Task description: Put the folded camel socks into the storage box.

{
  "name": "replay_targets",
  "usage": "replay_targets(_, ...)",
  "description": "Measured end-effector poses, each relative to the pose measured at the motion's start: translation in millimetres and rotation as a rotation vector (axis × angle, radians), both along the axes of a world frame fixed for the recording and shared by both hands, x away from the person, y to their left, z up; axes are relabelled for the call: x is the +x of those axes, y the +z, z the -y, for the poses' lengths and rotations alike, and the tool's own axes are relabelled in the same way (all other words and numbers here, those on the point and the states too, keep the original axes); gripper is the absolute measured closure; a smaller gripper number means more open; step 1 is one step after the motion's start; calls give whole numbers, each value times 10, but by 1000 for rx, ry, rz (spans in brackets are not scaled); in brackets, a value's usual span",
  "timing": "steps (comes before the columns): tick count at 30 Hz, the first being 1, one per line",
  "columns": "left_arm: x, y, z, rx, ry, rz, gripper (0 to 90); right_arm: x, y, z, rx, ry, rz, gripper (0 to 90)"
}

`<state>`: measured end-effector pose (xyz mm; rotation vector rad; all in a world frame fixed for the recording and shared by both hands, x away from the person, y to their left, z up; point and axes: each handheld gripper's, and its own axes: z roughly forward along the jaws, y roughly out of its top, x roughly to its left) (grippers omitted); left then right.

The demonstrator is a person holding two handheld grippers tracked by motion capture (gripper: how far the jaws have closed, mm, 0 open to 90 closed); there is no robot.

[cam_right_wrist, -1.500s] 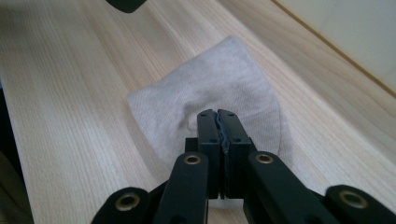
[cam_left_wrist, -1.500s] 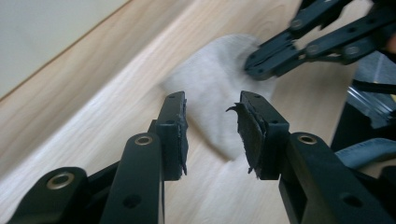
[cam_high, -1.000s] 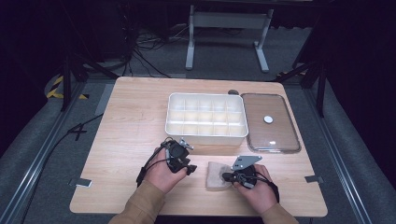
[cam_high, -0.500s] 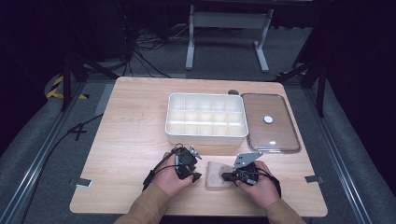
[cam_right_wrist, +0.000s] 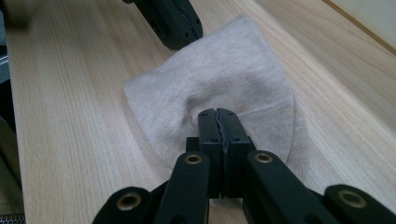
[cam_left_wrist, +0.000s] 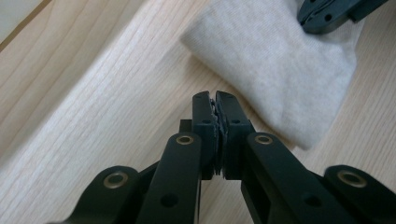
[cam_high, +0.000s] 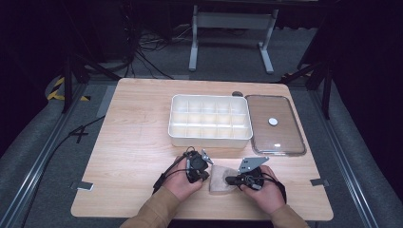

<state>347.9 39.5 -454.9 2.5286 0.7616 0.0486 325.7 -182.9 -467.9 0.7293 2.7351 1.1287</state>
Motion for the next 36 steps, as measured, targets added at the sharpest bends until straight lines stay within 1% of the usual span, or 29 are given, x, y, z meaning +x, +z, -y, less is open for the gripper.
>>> replay_targets(1, 5, 5, 13, 4, -9, -6, 883, -1, -2, 1, 1, -2, 3, 899)
replay_targets(5, 0, 6, 48, -10, -26, 6, 889, -13, -8, 5, 7, -7, 8, 899)
replay_targets(7, -1, 24, 53, -26, -38, 14, 887, -13, -11, 9, 11, -6, 10, 899)
replay_targets(8, -6, 32, 56, -41, -45, 20, 886, -13, -12, 10, 12, -7, 10, 899)
replay_targets(9, -7, 50, 55, -49, -53, 17, 885, -14, -12, 10, 12, -6, 10, 899)
replay_targets(10, -15, 57, 60, -67, -51, 24, 883, -16, -12, 9, 11, -7, 11, 899)
replay_targets(11, -15, 57, 60, -67, -51, 24, 881, -17, -11, 7, 9, -5, 14, 899)
replay_targets(12, -28, 82, 70, -97, -58, 34, 880, -22, -9, 5, 6, -8, 14, 899)
replay_targets(13, -28, 82, 70, -97, -58, 34, 878, -22, -9, 5, 6, -8, 14, 899)
replay_targets(14, -41, 110, 84, -110, -69, 38, 874, -27, -6, -3, -1, -5, 24, 899)
replay_targets(19, -64, 144, 116, -109, -83, 43, 866, -39, 4, -25, -11, -7, 35, 899)
replay_targets(20, -70, 143, 122, -117, -82, 44, 860, -39, -2, -48, -7, -1, 44, 899)
replay_targets(22, -73, 146, 126, -122, -91, 47, 857, -40, -1, -58, -8, -3, 43, 899)
replay_targets(23, -80, 141, 135, -134, -88, 48, 856, -39, 0, -79, -9, -2, 41, 899)
replay_targets(24, -80, 143, 139, -123, -97, 52, 855, -35, -4, -99, -7, 4, 51, 899)
replay_targets(26, -94, 138, 145, -120, -94, 53, 852, -45, -10, -141, -4, 10, 59, 899)
replay_targets(27, -93, 141, 133, -118, -94, 63, 844, -47, -9, -149, -5, 12, 60, 898)
replay_targets(29, -88, 144, 105, -126, -84, 59, 823, -37, -9, -134, 6, 12, 54, 898)
replay_targets(30, -84, 153, 88, -119, -81, 55, 820, -33, -7, -121, 13, 13, 51, 897)
replay_targets(32, -84, 141, 79, -133, -71, 58, 815, -36, 29, -96, 13, 13, 53, 896)
replay_targets(36, -81, 143, 64, -112, -77, 55, 808, -60, 161, -9, 6, -2, 68, 894)
